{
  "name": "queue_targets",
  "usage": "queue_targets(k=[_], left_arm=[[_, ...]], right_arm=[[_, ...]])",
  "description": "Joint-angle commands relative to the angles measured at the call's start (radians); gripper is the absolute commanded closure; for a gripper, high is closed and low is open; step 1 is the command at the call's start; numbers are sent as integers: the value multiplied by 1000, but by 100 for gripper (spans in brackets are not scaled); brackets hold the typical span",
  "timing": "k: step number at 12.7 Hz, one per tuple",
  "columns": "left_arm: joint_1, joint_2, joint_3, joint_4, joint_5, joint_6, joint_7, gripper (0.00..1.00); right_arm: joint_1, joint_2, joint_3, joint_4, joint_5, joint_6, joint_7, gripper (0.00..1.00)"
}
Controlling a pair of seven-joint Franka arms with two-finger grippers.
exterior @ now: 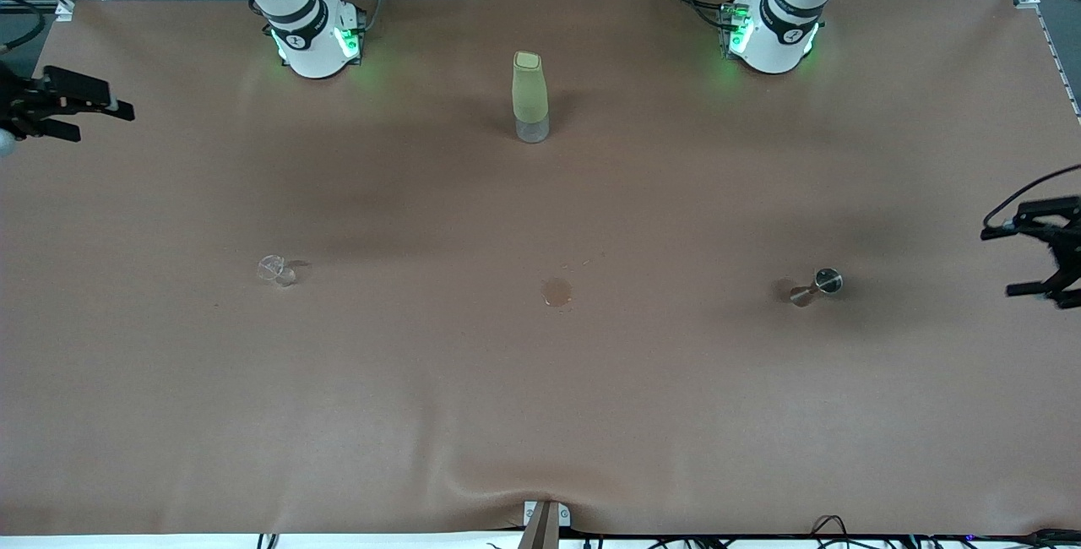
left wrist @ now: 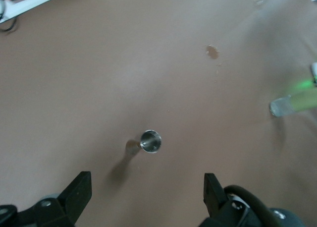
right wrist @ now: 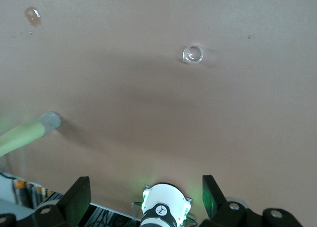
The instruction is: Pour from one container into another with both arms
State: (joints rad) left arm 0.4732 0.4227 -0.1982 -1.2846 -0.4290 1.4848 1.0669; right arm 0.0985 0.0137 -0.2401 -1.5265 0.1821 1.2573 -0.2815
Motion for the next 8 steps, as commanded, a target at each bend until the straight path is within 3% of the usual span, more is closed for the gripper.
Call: queue_targets(k=[1, 3, 6, 8], left_arm=[[-134, -161, 8, -48, 166, 5, -326, 0], [-215, -228, -6, -53, 231, 0, -582, 0], [-298, -245, -46, -53, 302, -23, -978, 0], [-312, -246, -76, -53, 378, -23, -1058, 0]], right_arm=[[-80, -18, 109, 11, -49, -1, 61, 0], [-133, -21, 186, 11, -75, 17, 90, 0], [-247, -20, 313, 11, -88, 40, 122, 0], [-264, -17, 317, 8, -95, 60, 120, 0]])
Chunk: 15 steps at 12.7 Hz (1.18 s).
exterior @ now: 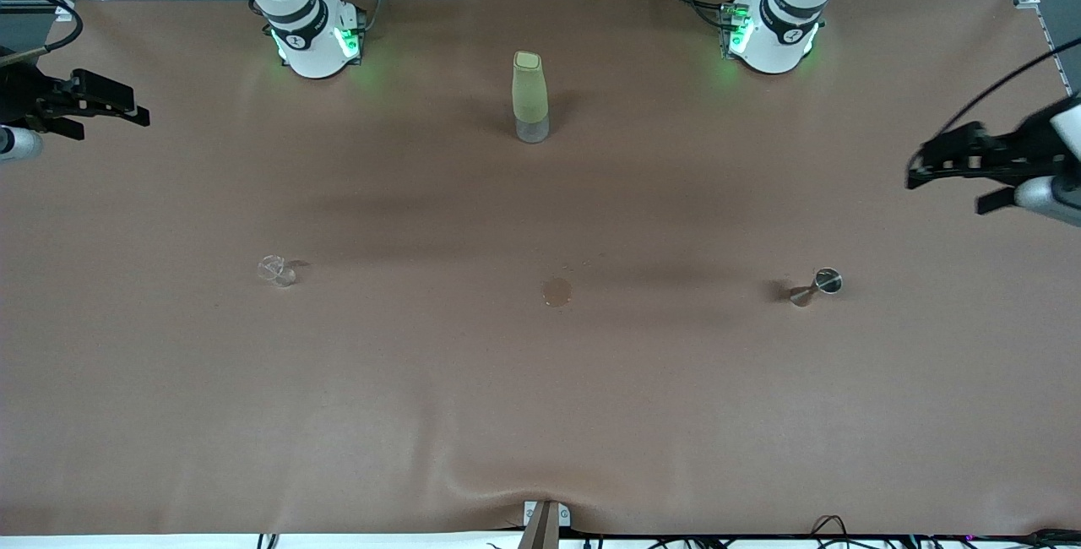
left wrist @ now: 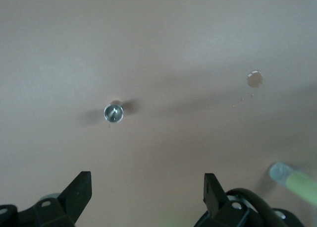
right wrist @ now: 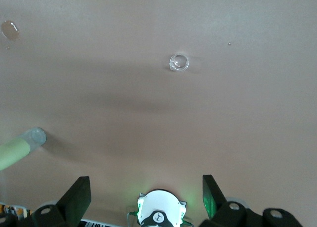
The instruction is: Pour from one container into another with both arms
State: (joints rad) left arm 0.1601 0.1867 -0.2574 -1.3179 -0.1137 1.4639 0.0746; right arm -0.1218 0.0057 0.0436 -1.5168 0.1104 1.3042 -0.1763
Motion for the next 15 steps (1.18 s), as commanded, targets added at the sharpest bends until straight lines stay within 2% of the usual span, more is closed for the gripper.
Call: queue_targets(k=[1, 2, 3, 4, 7, 11, 15], left_arm=[[-13, -19, -13, -18, 106, -2, -58, 0], [-69, -47, 7, -30, 153, 1, -50, 0], [-88, -55, 47, -43, 182, 1, -47, 0], [-99, -61, 56, -41, 183, 1, -47, 0], [-103, -160, 72, -122, 184, 25, -88, 0], [-102, -254, 82, -237, 169, 47, -165, 0], [-97, -260, 84, -236, 146, 46, -145, 0]], right_arm=[[-45, -7, 33, -3, -37, 23, 15, 0], [-45, -7, 33, -3, -43, 27, 17, 0], [-45, -7, 32, -3, -44, 29, 15, 0], [-41, -4, 13, -3, -46, 30, 15, 0], [54, -4, -101, -3, -52, 33, 15, 0], [59, -3, -110, -5, -54, 41, 14, 0], [56, -4, -102, -3, -58, 43, 18, 0]])
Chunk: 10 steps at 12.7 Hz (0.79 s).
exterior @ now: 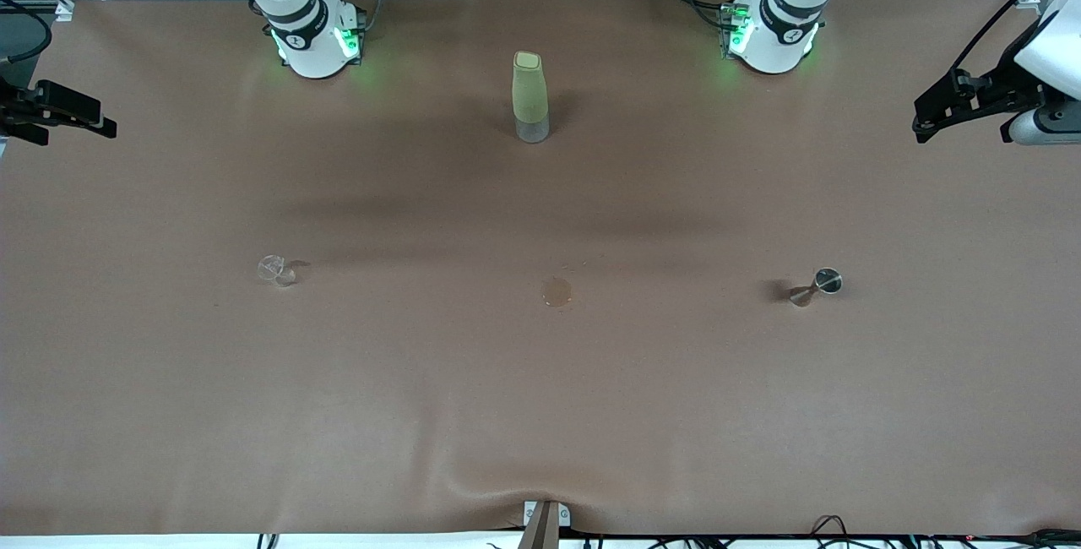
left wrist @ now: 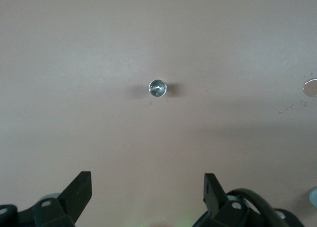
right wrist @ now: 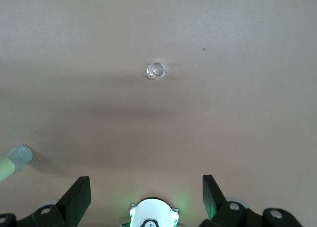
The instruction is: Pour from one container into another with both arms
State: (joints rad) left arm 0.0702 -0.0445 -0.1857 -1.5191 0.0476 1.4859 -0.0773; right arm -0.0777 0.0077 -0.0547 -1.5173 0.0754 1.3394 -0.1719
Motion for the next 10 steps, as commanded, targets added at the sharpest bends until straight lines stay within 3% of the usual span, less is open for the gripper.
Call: queue_targets(k=[1, 5, 10], left_arm=[[-9, -31, 12, -35, -17, 19, -5, 0], [-15, -70, 14, -96, -46, 37, -56, 0], [-24, -26, 67, -58, -38, 36, -24, 0]], right_arm=[[12, -6, 3, -3, -28, 7, 14, 0], [10, -6, 33, 0, -63, 6, 77, 0], [7, -5, 30, -1, -63, 7, 74, 0]])
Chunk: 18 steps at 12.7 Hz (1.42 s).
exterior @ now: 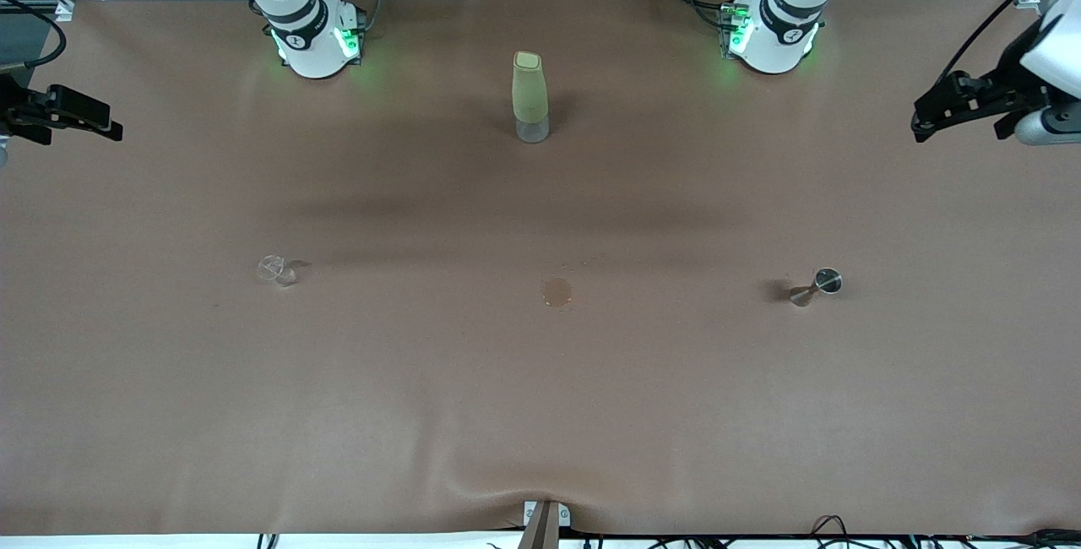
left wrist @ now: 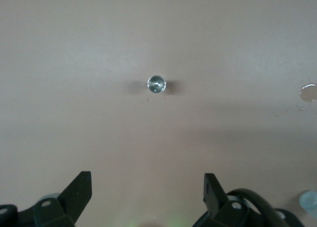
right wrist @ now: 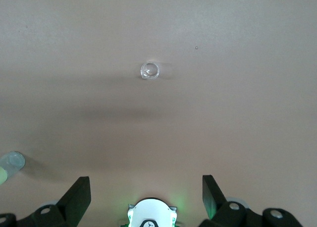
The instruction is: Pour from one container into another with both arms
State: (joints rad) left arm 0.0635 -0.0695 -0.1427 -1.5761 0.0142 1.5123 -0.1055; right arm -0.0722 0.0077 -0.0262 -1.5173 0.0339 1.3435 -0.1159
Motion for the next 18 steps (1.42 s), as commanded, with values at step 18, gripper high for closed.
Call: queue_targets(k=[18], left_arm=[[-10, -6, 32, 13, -40, 49, -37, 0]], right_arm=[[-26, -2, 9, -4, -14, 3, 13, 0]])
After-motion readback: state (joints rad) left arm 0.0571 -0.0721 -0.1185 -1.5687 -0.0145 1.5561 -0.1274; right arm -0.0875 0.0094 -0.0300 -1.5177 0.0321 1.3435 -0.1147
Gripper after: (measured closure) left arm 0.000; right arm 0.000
